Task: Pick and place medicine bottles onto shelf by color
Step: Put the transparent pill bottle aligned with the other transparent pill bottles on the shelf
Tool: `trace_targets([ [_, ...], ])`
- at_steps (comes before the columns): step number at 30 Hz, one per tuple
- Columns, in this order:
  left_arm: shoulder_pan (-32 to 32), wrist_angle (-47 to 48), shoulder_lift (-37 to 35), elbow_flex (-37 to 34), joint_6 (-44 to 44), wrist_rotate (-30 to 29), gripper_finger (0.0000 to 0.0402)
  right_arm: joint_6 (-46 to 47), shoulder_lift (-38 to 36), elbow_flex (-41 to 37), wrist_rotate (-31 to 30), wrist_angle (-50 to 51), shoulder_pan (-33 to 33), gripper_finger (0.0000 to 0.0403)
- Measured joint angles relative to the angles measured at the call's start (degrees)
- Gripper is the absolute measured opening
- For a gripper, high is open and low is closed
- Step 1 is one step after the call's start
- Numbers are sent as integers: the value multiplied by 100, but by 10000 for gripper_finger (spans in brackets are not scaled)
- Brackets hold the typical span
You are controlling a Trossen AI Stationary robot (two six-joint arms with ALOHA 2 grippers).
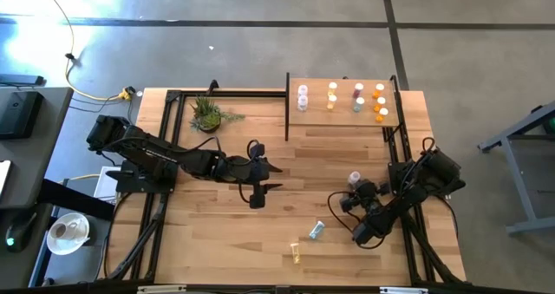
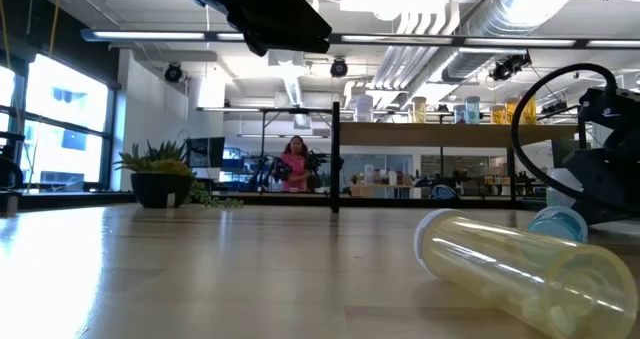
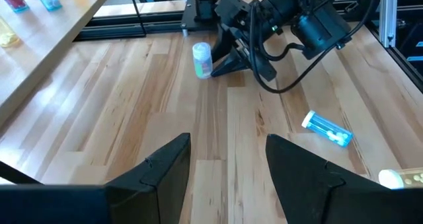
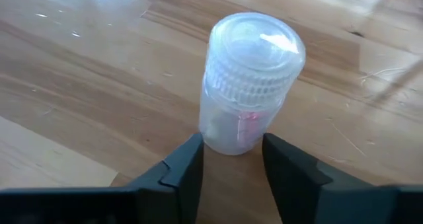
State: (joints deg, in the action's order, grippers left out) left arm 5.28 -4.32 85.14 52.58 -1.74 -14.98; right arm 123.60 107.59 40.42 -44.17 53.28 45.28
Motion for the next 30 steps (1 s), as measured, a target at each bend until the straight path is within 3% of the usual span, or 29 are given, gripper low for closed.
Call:
trace_targets([
  [5,0,0,0,0,80,0,186,1,0,0,-14,24,-32,181],
  [13,0,0,0,0,250,-48,186,-278,0,-2,-134,-13,-360,184],
  [22,0,2,0,0,261,-66,186,-324,3,-4,-185,-22,-367,125],
  [30,0,26,0,0,256,-66,186,-434,-132,-4,-165,-41,-367,122],
])
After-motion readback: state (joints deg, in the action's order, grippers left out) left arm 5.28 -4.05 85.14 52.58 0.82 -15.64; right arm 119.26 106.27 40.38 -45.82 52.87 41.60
